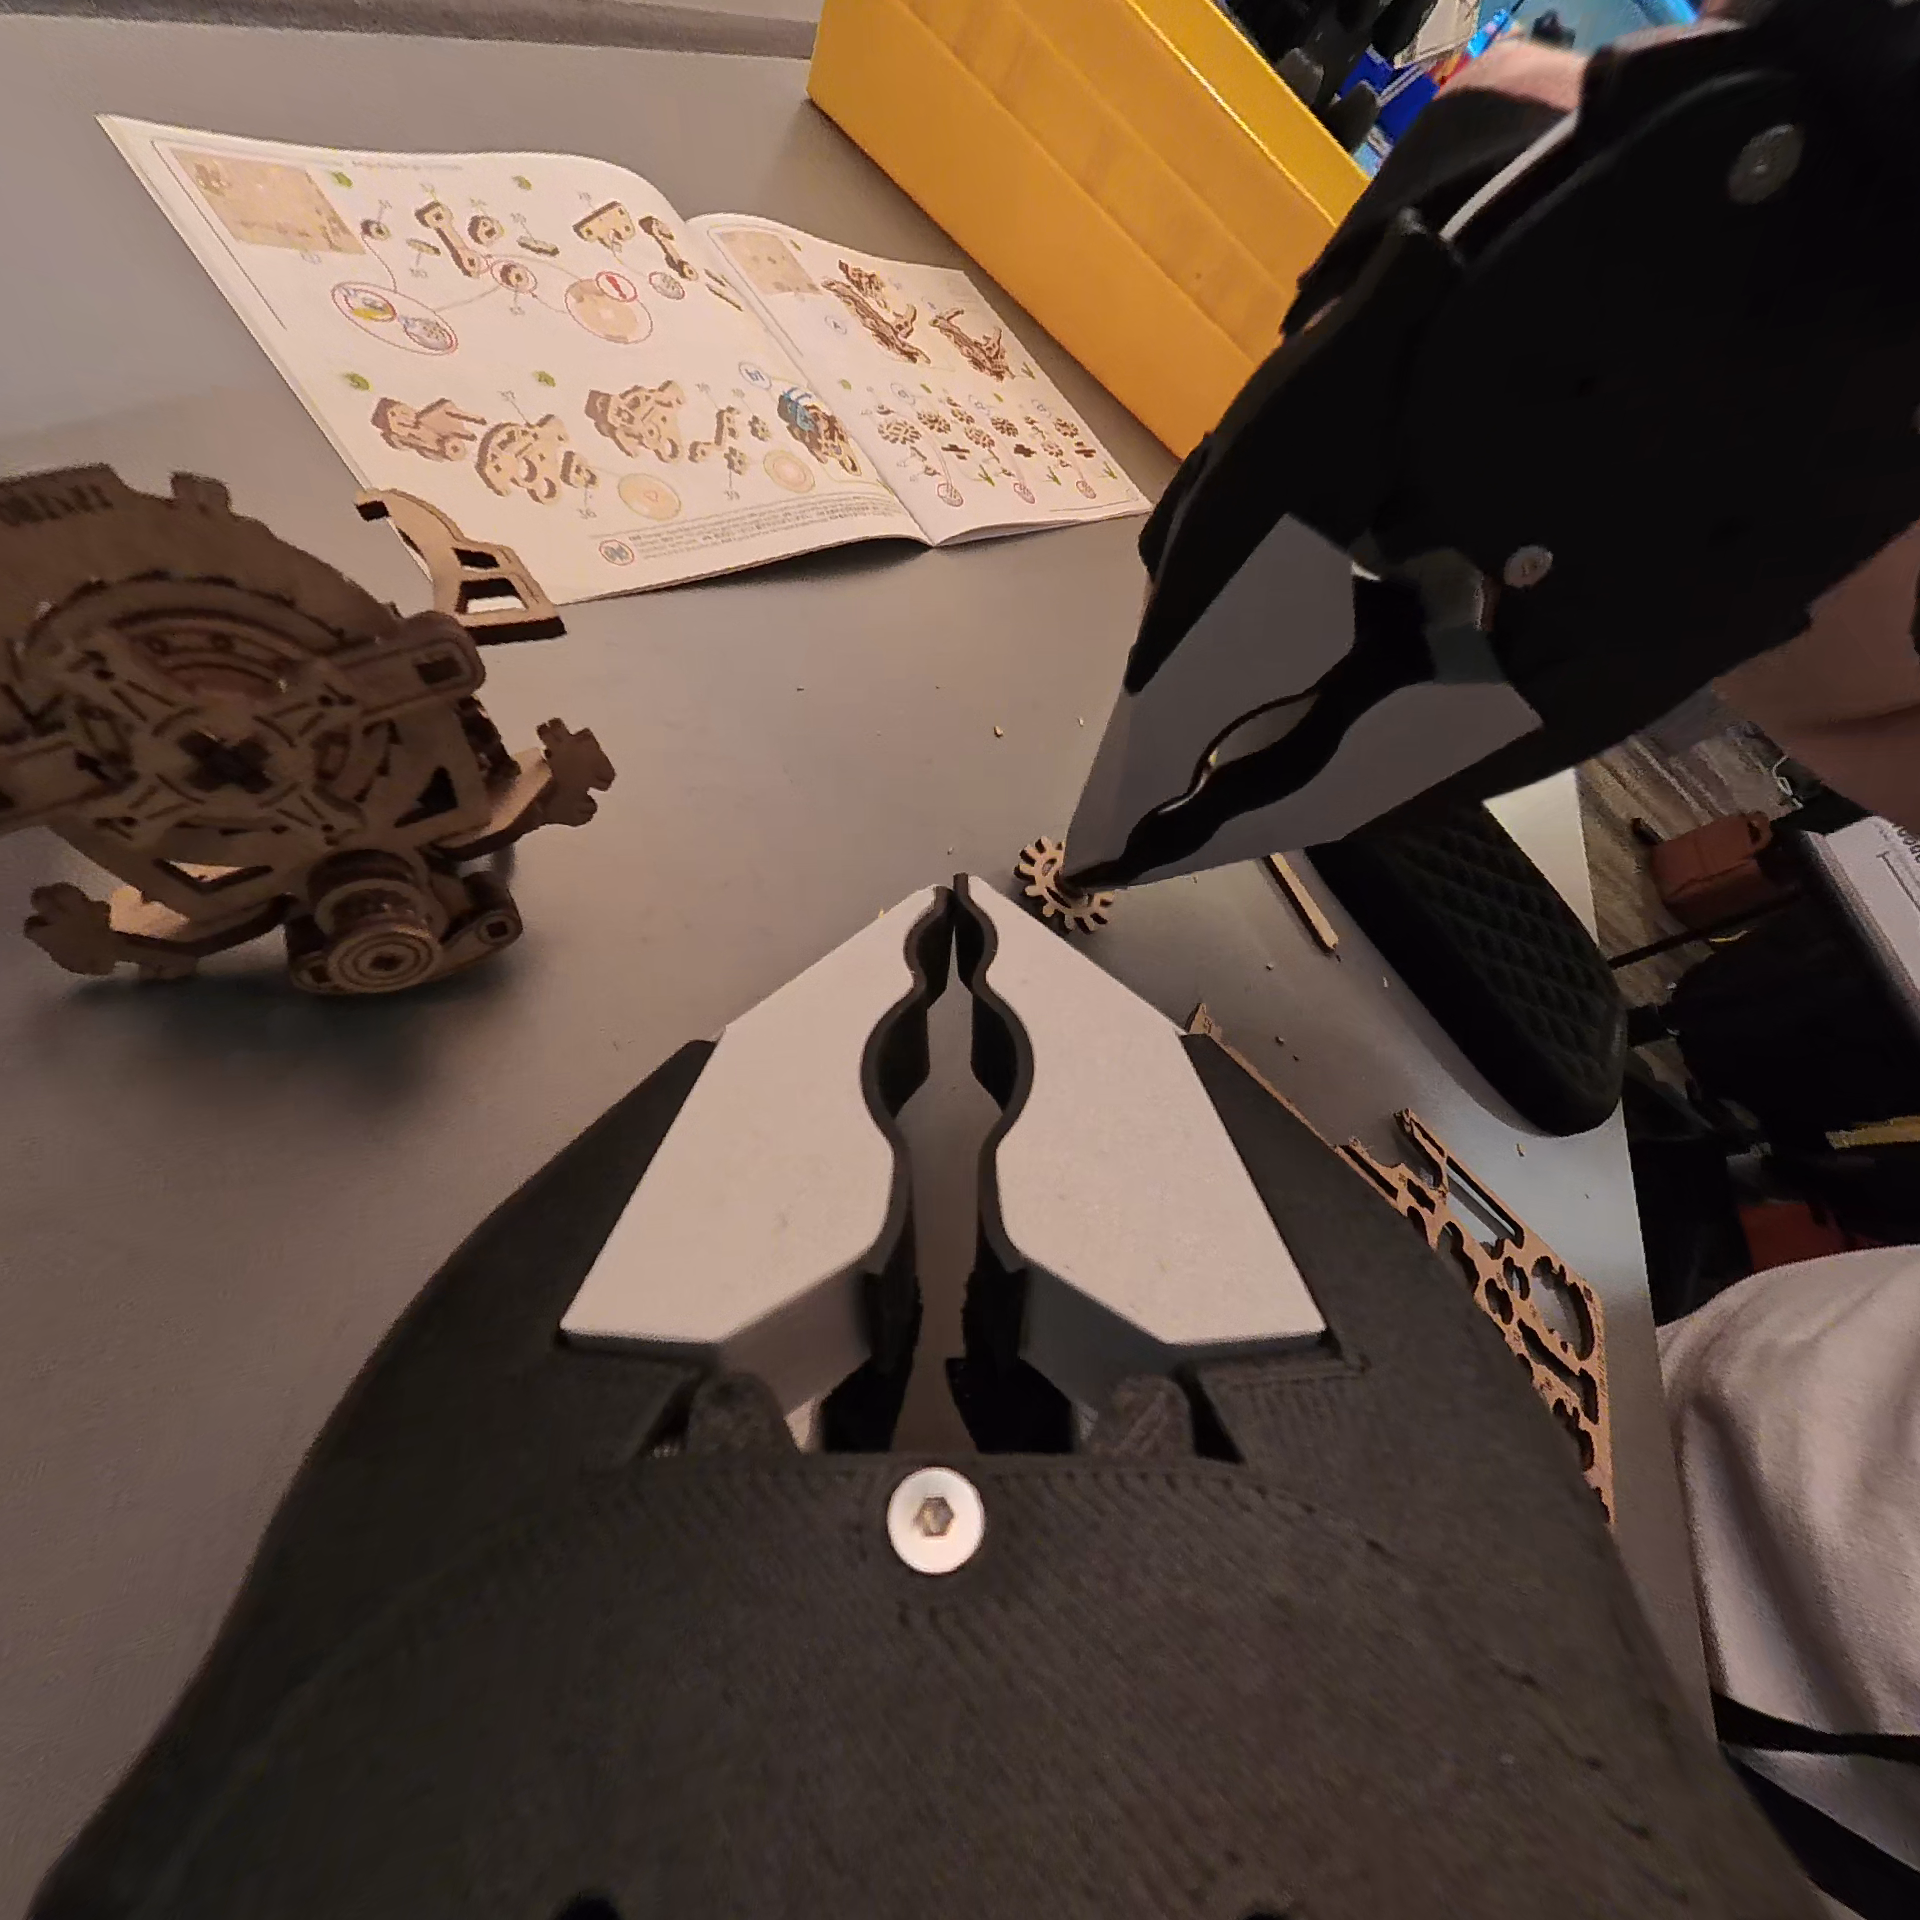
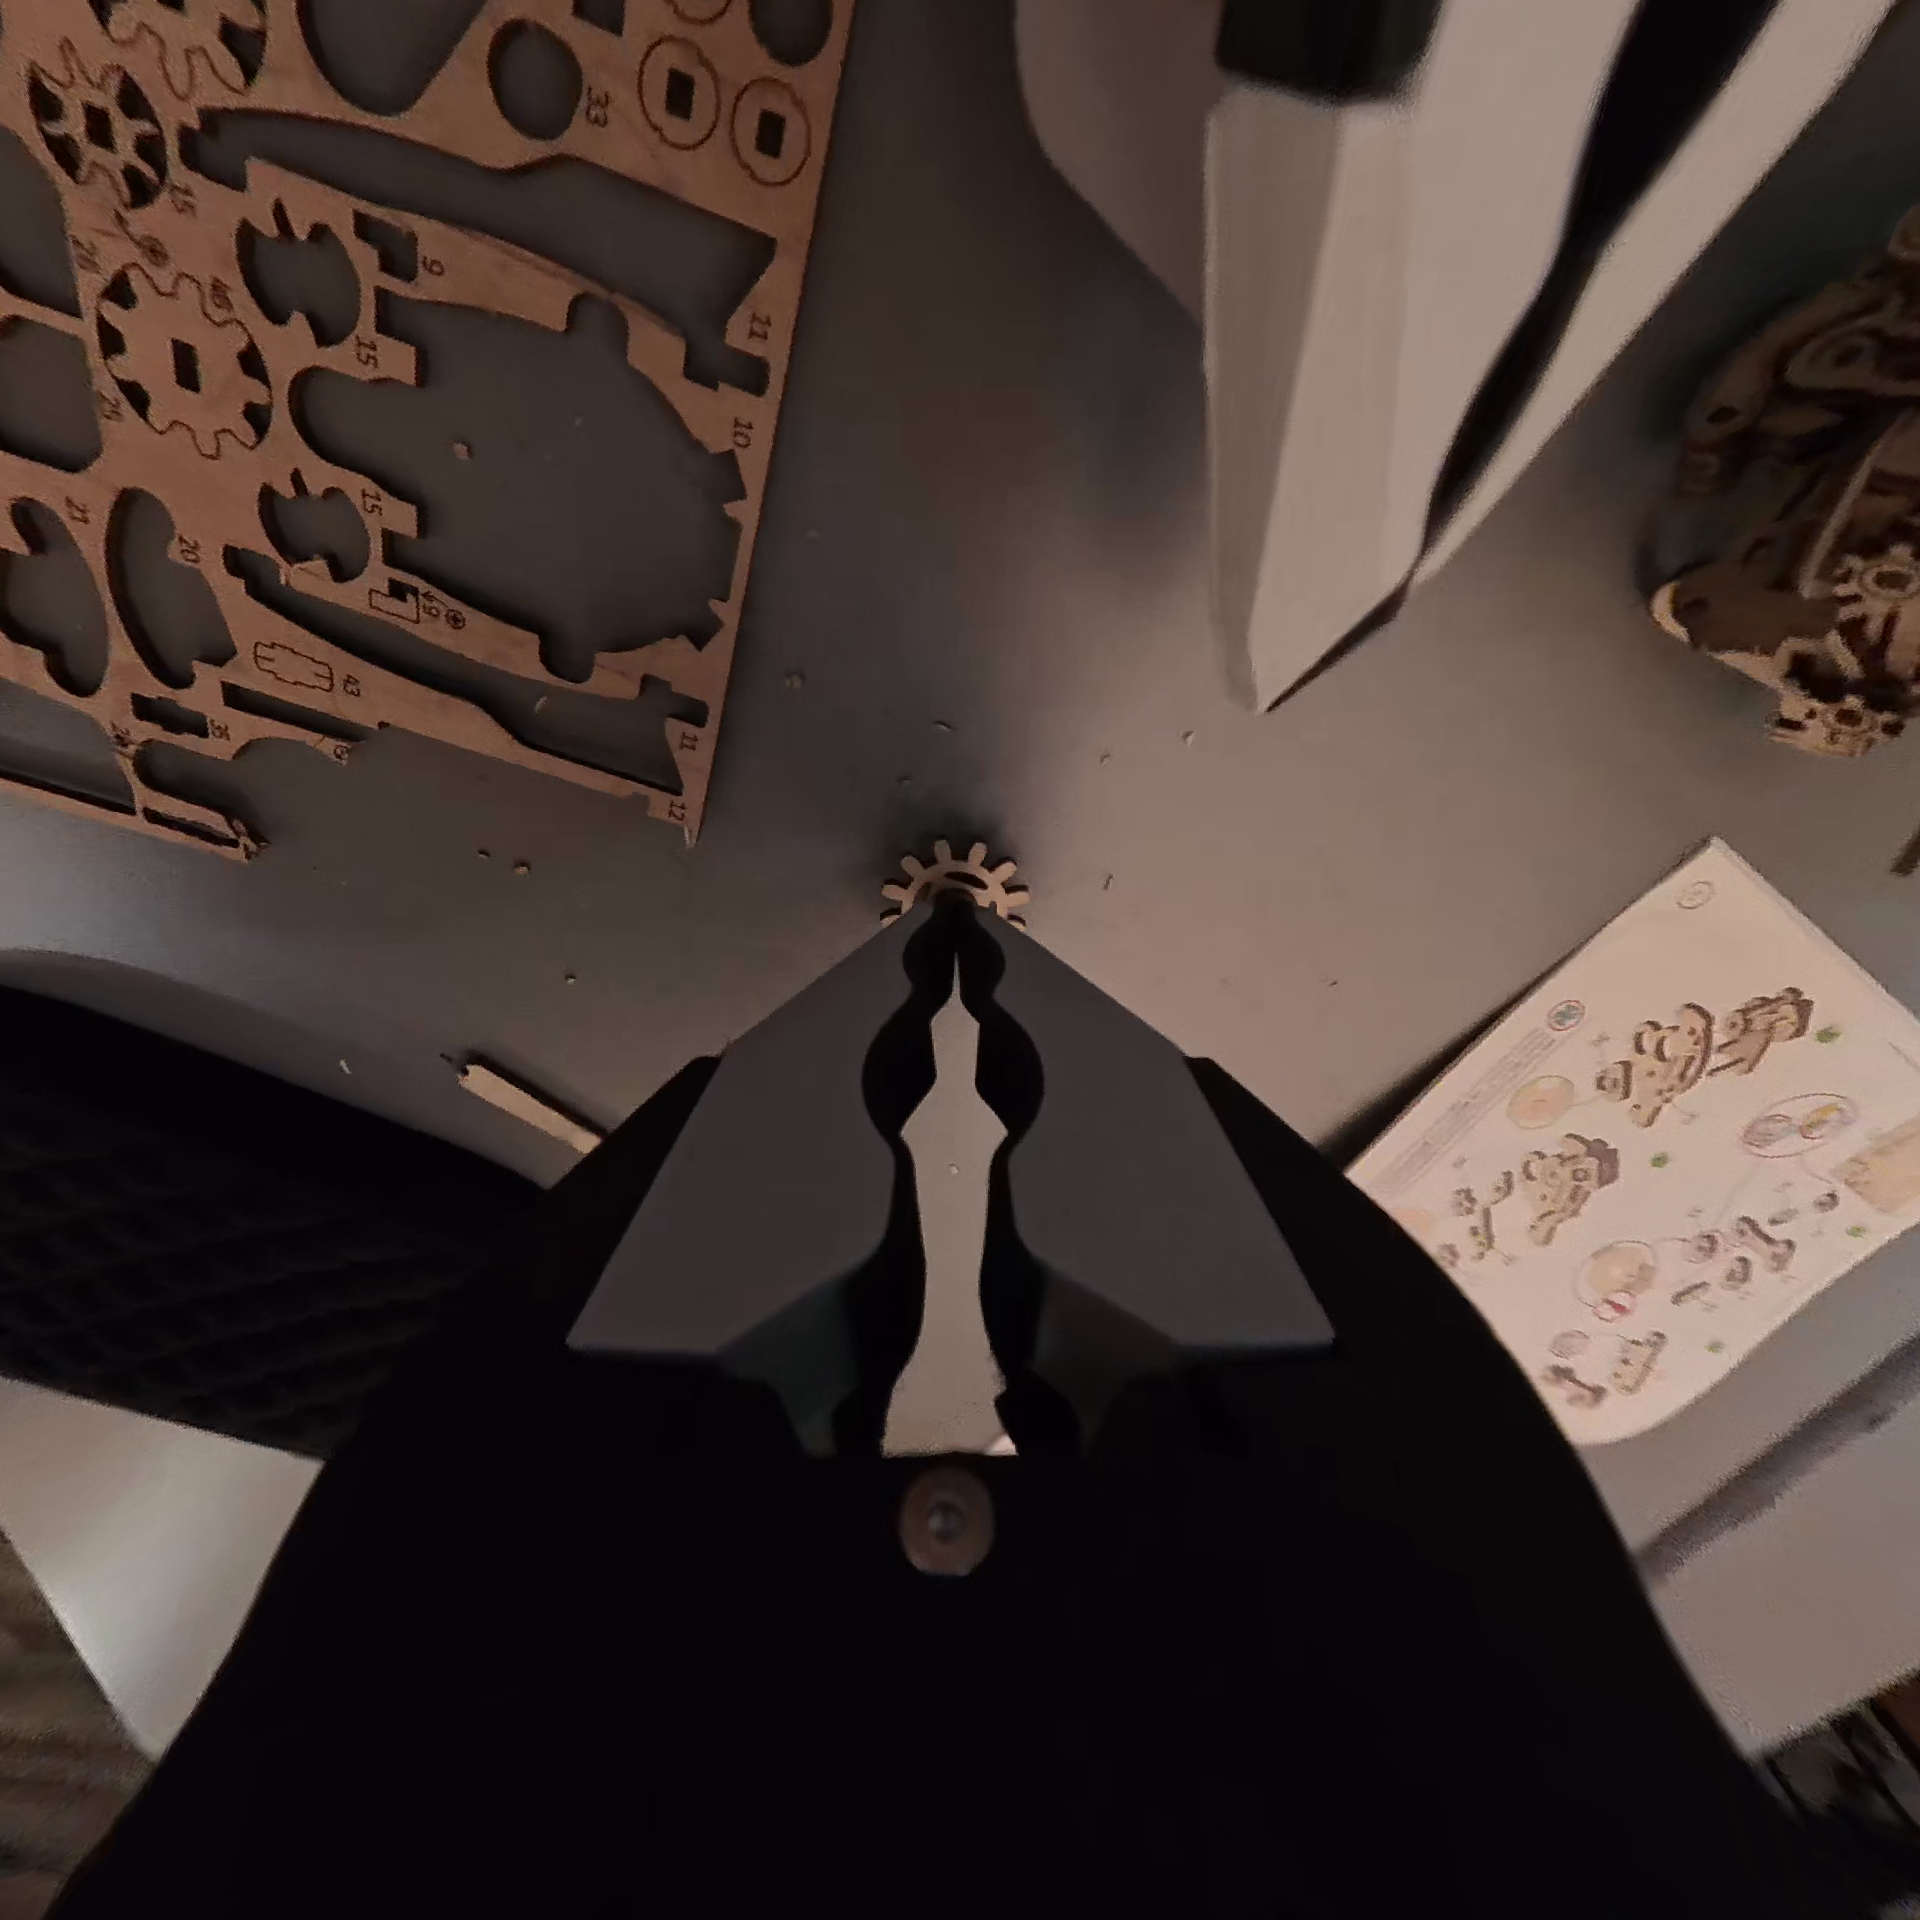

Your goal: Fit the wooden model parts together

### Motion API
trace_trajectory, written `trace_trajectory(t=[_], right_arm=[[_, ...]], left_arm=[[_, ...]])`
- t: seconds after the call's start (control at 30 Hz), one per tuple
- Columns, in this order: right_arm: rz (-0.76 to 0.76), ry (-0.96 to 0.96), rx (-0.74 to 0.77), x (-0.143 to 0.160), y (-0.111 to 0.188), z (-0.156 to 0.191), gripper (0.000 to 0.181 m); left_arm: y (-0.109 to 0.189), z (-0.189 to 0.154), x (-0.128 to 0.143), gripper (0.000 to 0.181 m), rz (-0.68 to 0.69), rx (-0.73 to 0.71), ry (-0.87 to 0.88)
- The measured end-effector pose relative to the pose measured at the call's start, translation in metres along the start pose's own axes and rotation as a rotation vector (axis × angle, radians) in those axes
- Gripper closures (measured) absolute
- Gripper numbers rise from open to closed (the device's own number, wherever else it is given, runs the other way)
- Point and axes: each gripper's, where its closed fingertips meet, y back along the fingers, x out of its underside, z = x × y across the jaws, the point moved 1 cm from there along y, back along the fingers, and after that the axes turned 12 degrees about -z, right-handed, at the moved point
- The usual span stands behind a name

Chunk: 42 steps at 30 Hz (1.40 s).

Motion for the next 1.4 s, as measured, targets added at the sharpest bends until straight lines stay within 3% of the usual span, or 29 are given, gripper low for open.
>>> trace_trajectory(t=[0.07,0.2,0.33,0.47,0.73,0.9,0.97,1.17,1.27,1.4], right_arm=[[-0.059,-0.024,0.013,0.000,0.001,0.000,0.181],[0.001,0.022,0.021,0.000,0.000,0.000,0.181],[-0.061,-0.005,0.048,0.000,0.001,0.001,0.181],[0.013,0.030,0.066,0.000,0.000,0.001,0.181],[-0.101,-0.040,0.155,0.001,0.002,0.000,0.181],[-0.229,-0.056,0.246,-0.010,0.041,-0.005,0.181],[-0.253,-0.019,0.182,-0.006,0.046,0.001,0.181],[-0.242,0.229,0.008,-0.002,0.017,0.012,0.181],[-0.147,0.316,0.015,0.008,0.007,0.004,0.177],[-0.157,0.348,-0.007,0.004,0.006,0.002,0.177]], left_arm=[[0.000,0.001,-0.001,0.181,-0.004,0.000,0.003],[-0.001,0.000,0.001,0.181,0.005,0.007,0.012],[-0.002,-0.002,0.001,0.181,0.005,0.004,-0.003],[-0.003,-0.003,0.002,0.181,0.009,0.009,0.003],[-0.003,0.000,0.006,0.181,0.023,0.003,-0.005],[-0.001,0.003,0.003,0.181,0.015,-0.007,-0.005],[-0.001,0.005,0.004,0.181,0.015,-0.006,0.004],[-0.001,0.005,0.004,0.181,0.018,0.001,0.013],[-0.001,0.005,0.004,0.181,0.018,0.003,0.015],[-0.001,0.005,0.004,0.181,0.015,0.006,0.024]])
